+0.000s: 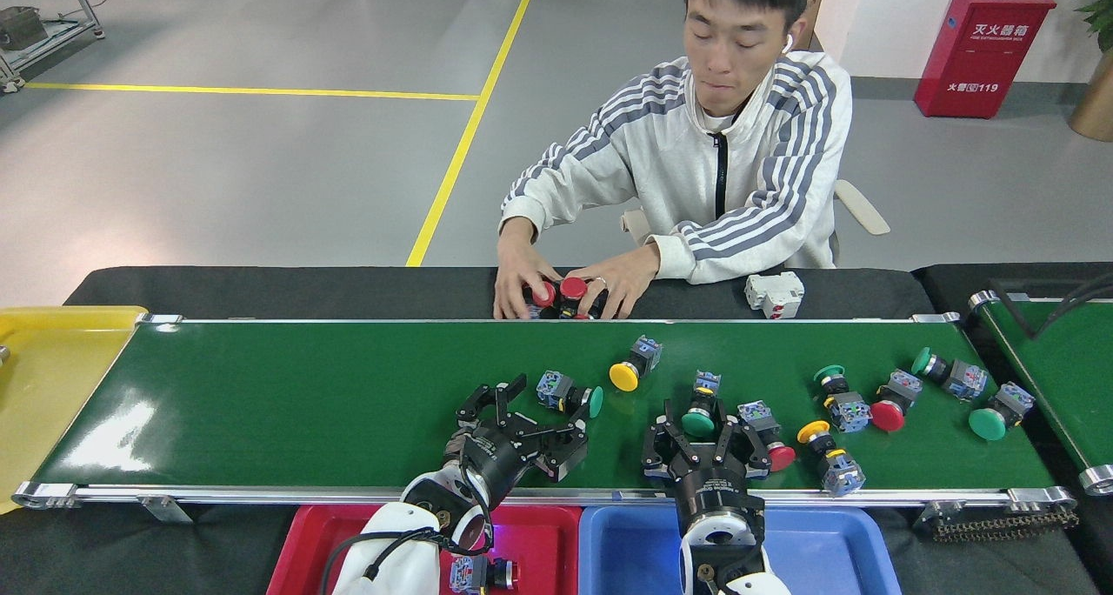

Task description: Pick switch part from conveyor to tray

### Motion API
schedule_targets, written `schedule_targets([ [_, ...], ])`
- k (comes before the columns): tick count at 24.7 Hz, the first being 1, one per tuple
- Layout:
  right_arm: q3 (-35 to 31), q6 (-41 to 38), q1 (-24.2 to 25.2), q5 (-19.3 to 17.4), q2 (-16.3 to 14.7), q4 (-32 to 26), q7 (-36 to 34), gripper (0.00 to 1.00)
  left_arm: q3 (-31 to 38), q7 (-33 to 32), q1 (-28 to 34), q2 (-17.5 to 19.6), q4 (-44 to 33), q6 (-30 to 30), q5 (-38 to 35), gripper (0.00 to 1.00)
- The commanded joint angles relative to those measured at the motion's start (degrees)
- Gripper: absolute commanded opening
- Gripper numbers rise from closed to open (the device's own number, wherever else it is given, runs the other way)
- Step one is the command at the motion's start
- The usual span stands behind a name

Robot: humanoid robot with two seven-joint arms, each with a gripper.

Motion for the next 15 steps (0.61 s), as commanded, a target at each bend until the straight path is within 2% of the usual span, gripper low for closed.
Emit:
schedule_targets([
  [1,0.0,-2.16,-0.98,0.01,-0.29,-1.13,-0.61,0.28,0.33,0.47,-1.13,-0.34,-0.49,0.09,0.04,1.0],
  [5,0.0,-10.78,0.25,0.01,-0.46,-3.68,-1.67,0.22,0.6,0.56,-1.66,-0.51,1.54,1.23,-0.05,0.99],
  [9,0.17,-20.01,3.85,0.1,-2.75,-9.92,-2.9,0.22,0.6,0.56,-2.36,-0.6,3.47,5.1,-0.05,0.96],
  [10,0.17,-22.91,5.35,0.1,-3.71,-12.03,-2.9,0.22,0.6,0.65,-2.36,-0.51,3.47,5.19,0.04,0.89],
  [12,0.26,-28.53,8.68,0.1,-5.21,-16.33,-2.9,0.22,0.77,0.65,-2.28,-0.34,2.94,5.19,0.13,0.66],
  [14,0.7,-33.8,11.76,0.19,-5.56,-19.5,-2.98,0.22,0.86,0.73,-1.13,0.01,0.14,4.31,0.57,0.23],
  [15,1.31,-36.35,12.99,0.19,-5.65,-20.55,-2.9,0.22,0.86,0.73,-0.08,0.54,-2.5,3.87,1.01,0.17],
])
